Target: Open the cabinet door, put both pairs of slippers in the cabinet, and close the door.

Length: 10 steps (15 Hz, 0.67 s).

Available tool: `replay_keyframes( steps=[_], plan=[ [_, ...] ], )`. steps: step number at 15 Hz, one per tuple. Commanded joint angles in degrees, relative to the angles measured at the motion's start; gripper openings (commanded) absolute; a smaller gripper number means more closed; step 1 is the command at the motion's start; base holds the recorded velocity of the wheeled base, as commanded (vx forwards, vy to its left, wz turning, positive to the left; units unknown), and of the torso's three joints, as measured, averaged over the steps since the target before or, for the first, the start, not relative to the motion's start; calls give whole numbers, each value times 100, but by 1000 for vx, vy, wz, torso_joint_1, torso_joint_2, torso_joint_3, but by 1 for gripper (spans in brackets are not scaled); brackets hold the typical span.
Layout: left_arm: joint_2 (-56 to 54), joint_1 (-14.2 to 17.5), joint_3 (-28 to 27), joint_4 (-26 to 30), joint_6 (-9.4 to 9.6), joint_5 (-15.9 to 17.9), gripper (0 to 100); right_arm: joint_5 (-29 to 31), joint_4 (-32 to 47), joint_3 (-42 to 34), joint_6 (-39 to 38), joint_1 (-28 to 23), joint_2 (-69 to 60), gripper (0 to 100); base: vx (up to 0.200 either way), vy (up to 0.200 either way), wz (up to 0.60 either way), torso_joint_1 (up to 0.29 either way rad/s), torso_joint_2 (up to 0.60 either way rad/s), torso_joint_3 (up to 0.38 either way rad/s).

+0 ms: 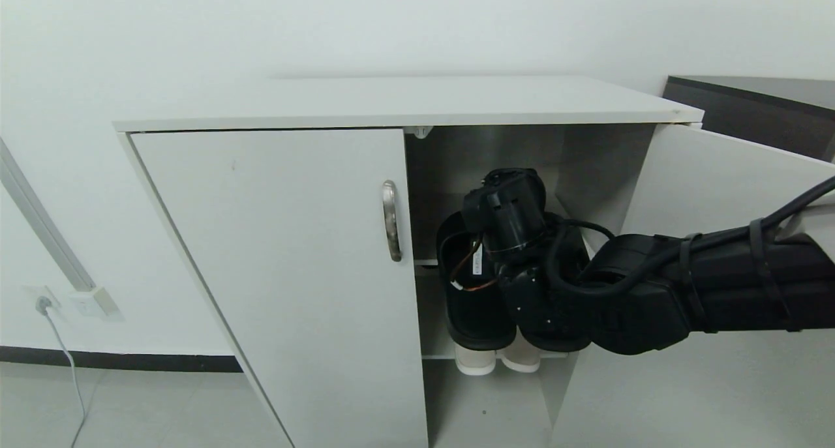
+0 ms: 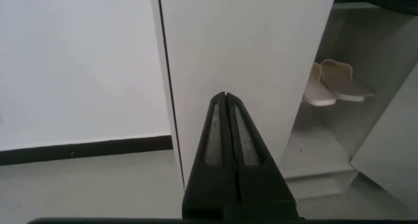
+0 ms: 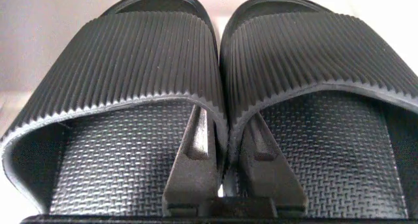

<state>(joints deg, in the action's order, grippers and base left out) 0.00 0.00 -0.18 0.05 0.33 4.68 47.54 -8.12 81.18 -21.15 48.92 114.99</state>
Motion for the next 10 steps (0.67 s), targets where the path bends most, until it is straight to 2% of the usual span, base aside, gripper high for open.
replay_keyframes(
  steps=[1,5,10],
  plan=[
    [9,0,1,4,2,-2,0,1,-58,-23,-3,3,5,0,200,0,0,2,2,2],
    [9,0,1,4,2,-2,0,1,-111,-93,6,3,23,0,0,0,0,0,0,0],
    [9,0,9,4,2,6,0,-465,-427,91,331,-251,322,0,0,0,0,0,0,0]
  ],
)
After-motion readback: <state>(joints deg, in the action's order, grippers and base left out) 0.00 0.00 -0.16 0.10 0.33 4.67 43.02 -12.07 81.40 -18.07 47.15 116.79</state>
